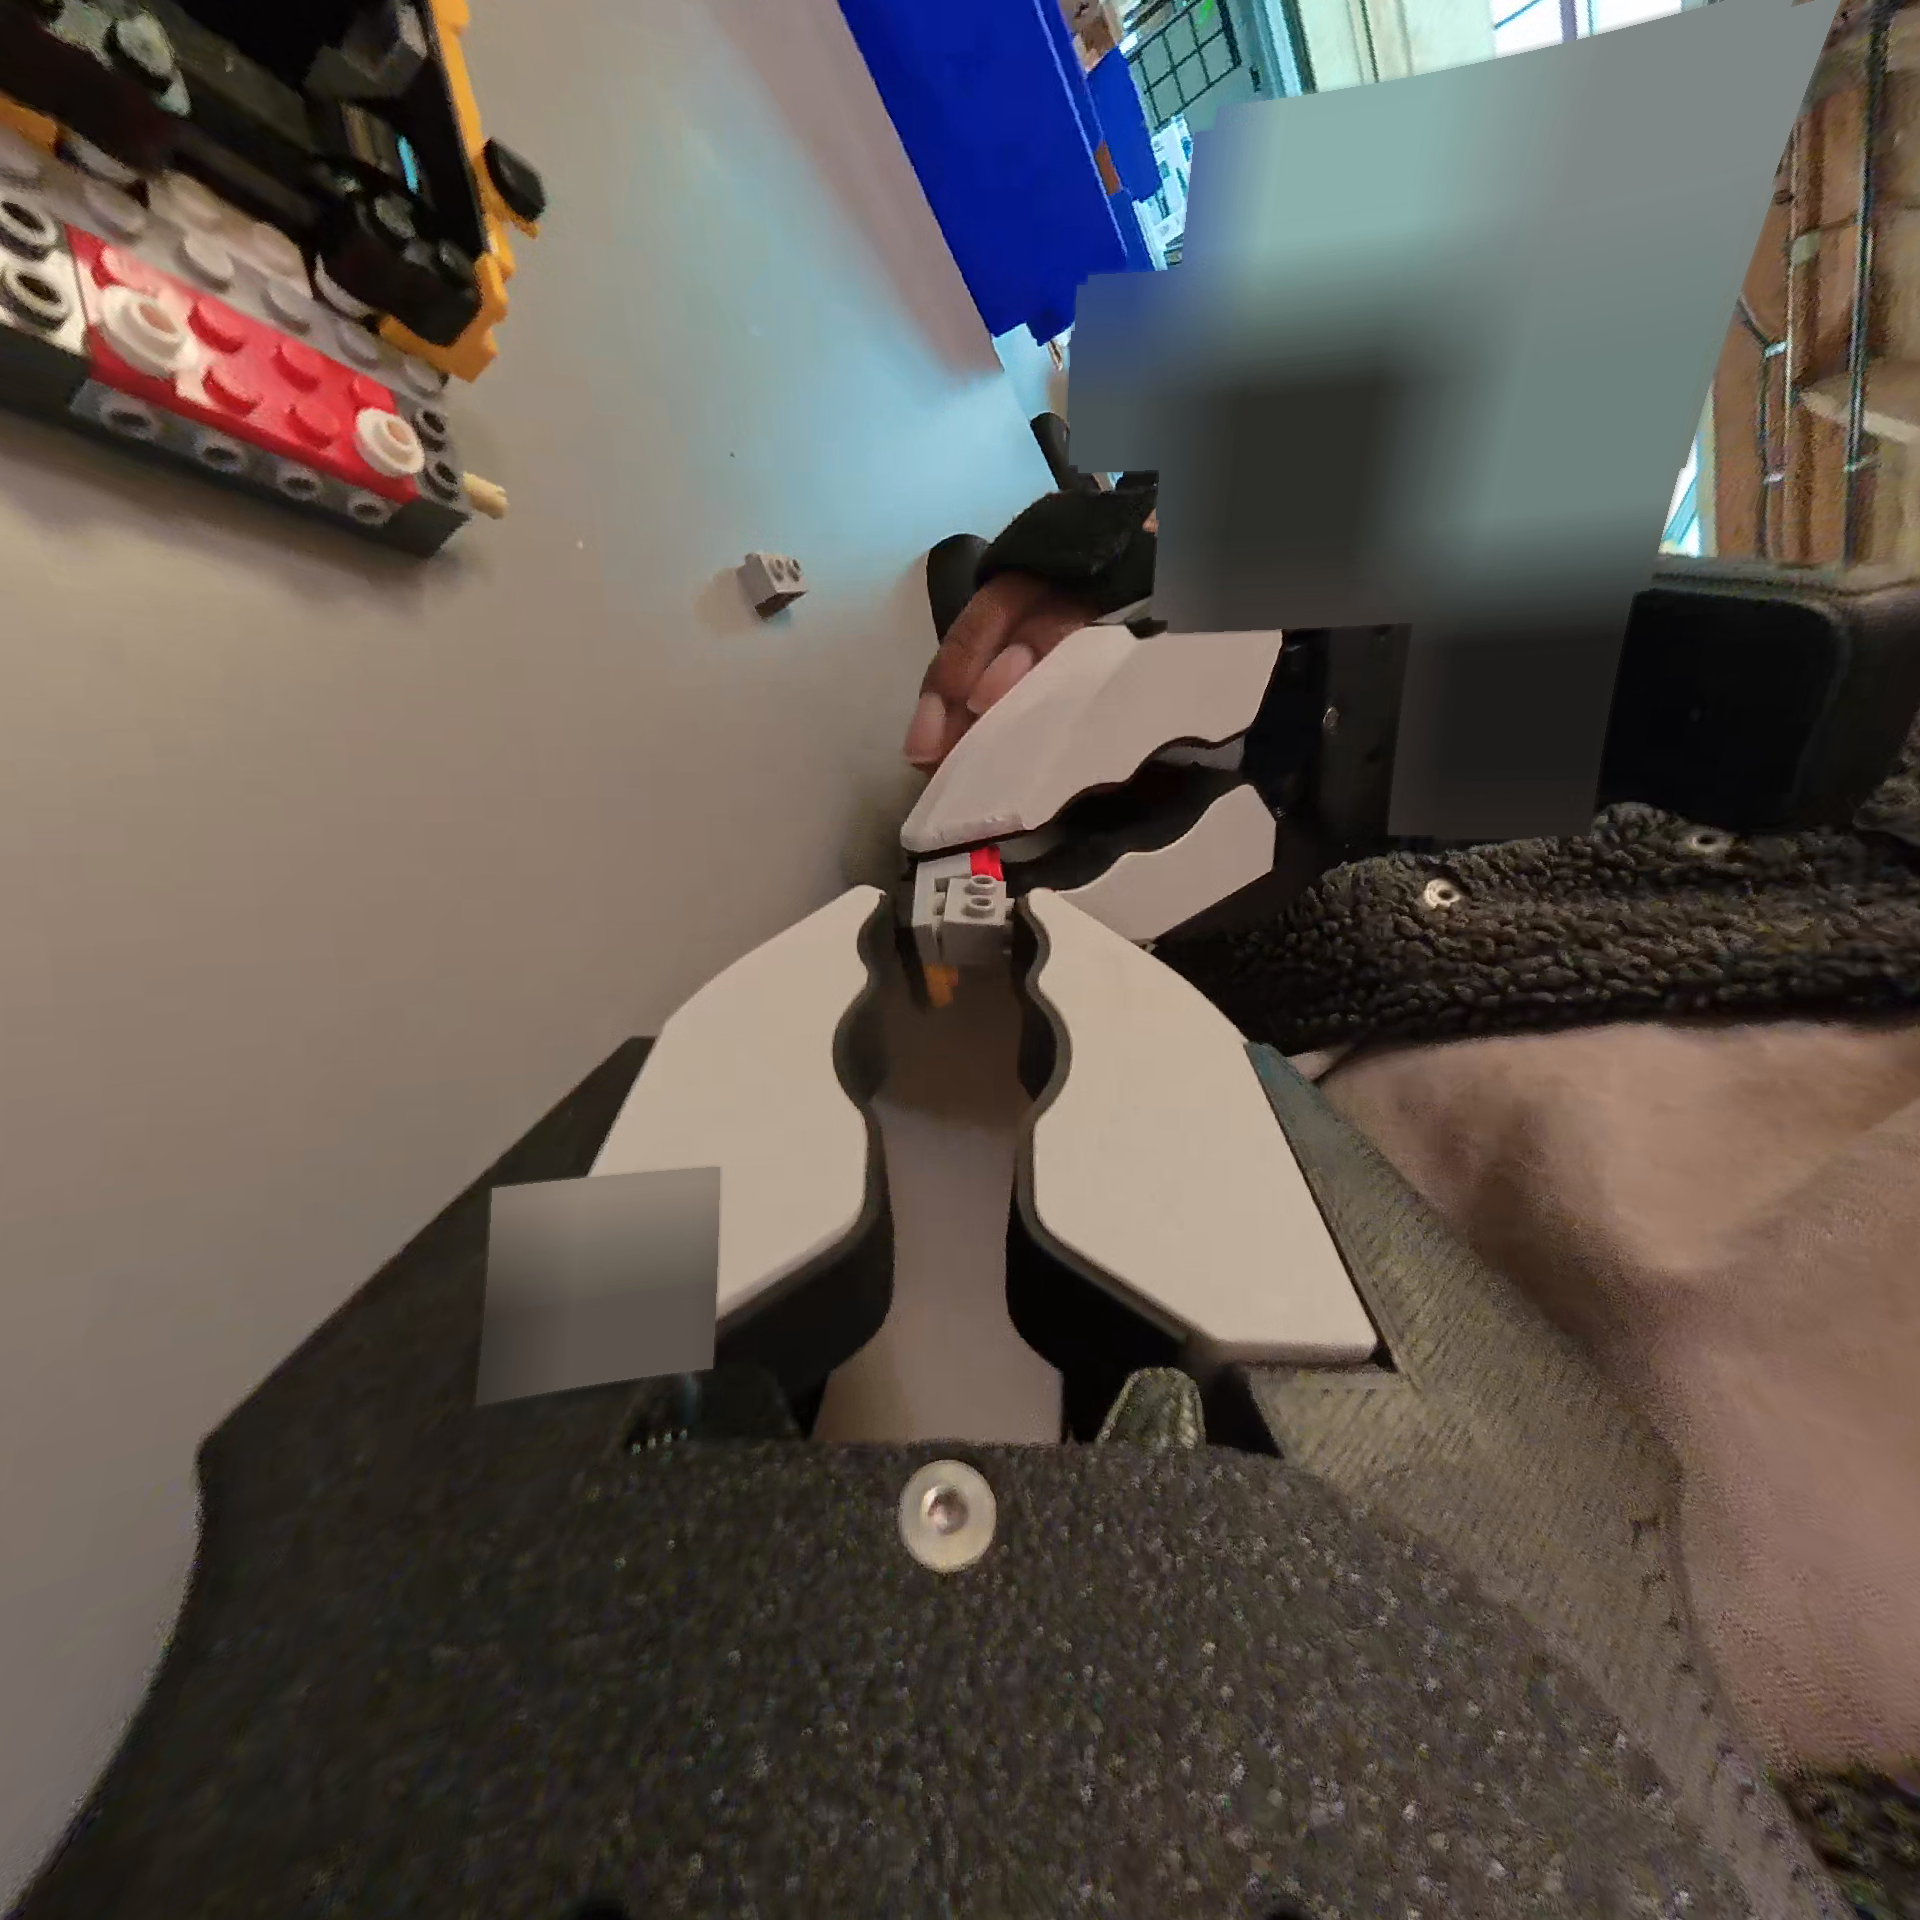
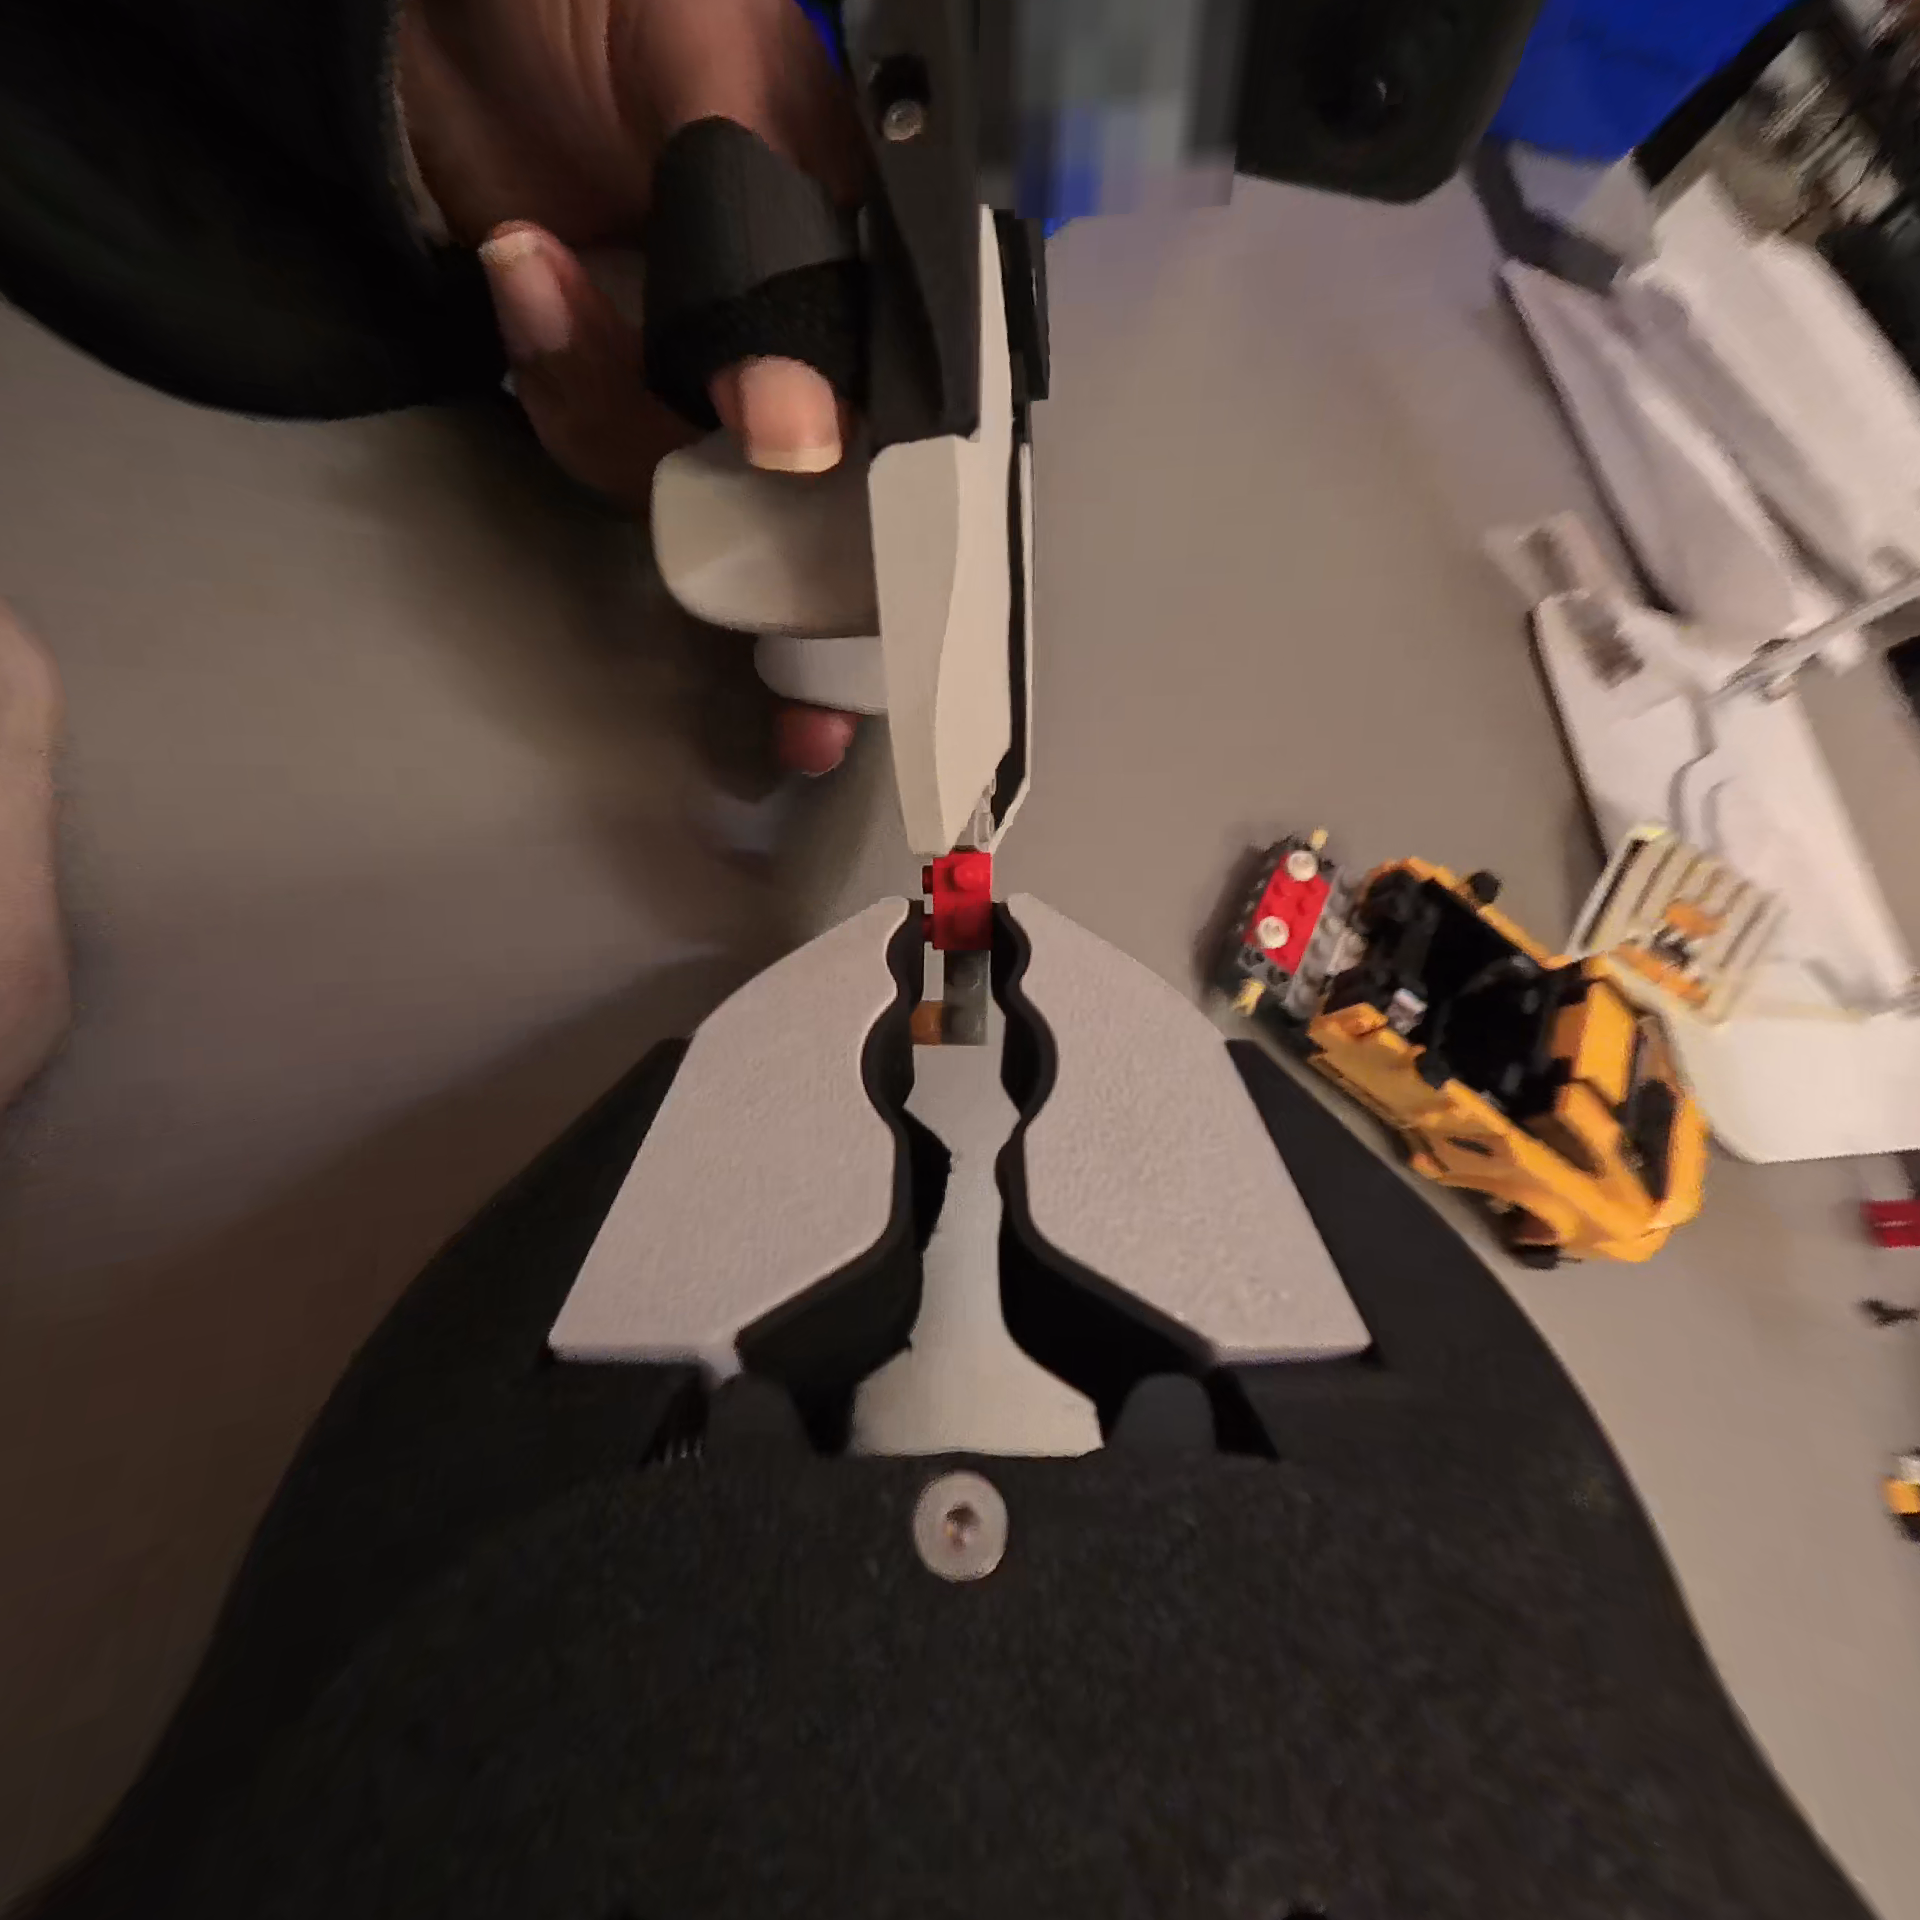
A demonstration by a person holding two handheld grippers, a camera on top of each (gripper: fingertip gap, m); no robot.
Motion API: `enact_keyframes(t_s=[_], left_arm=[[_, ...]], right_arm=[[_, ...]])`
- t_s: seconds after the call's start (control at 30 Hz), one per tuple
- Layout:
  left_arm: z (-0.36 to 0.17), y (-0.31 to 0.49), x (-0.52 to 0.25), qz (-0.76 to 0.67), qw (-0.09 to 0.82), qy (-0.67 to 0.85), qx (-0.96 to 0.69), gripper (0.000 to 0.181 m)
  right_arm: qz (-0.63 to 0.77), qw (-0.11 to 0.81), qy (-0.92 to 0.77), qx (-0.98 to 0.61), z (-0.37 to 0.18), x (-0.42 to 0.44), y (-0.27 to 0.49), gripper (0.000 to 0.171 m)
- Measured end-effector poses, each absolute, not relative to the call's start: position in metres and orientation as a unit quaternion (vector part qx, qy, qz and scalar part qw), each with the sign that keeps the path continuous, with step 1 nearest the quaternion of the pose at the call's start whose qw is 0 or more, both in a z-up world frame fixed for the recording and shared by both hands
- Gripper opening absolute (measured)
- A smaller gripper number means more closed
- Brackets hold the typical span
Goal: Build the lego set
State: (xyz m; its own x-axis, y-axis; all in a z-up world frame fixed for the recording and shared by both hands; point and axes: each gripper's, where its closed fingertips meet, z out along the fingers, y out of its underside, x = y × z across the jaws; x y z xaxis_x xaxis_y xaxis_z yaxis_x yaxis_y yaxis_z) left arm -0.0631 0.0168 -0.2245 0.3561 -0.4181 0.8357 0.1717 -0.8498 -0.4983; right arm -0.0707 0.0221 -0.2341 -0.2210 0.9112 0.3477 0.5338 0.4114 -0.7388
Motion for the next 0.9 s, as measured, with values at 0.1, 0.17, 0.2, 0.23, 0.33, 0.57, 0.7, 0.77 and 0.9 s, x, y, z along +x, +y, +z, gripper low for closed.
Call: enact_keyframes(t_s=[0.1,0.17,0.2,0.23,0.33,0.57,0.7,0.77,0.9], left_arm=[[-0.219,0.016,-0.065,-0.545,0.298,0.104,-0.777,0.021],[-0.215,0.016,-0.065,-0.531,0.322,0.121,-0.774,0.021],[-0.213,0.016,-0.066,-0.527,0.333,0.127,-0.772,0.021],[-0.211,0.015,-0.066,-0.523,0.342,0.131,-0.769,0.02],[-0.207,0.015,-0.068,-0.499,0.374,0.145,-0.768,0.02],[-0.195,0.014,-0.07,-0.436,0.446,0.194,-0.757,0.02],[-0.187,0.011,-0.072,-0.39,0.485,0.245,-0.743,0.02],[-0.186,0.008,-0.072,-0.372,0.496,0.274,-0.735,0.02],[-0.185,0.0,-0.07,-0.34,0.512,0.33,-0.717,0.02]], right_arm=[[0.207,0.448,-0.752,-0.437,-0.228,-0.073,0.023,0.011],[0.174,0.489,-0.756,-0.398,-0.223,-0.074,0.023,0.011],[0.159,0.509,-0.756,-0.38,-0.22,-0.074,0.023,0.011],[0.145,0.525,-0.755,-0.364,-0.218,-0.075,0.023,0.011],[0.088,0.568,-0.755,-0.317,-0.213,-0.076,0.024,0.011],[0.041,0.619,-0.735,-0.274,-0.198,-0.078,0.023,0.012],[0.093,0.615,-0.721,-0.305,-0.189,-0.078,0.019,0.012],[0.155,0.591,-0.721,-0.326,-0.183,-0.077,0.014,0.02],[0.304,0.471,-0.732,-0.387,-0.177,-0.071,0.006,0.031]])
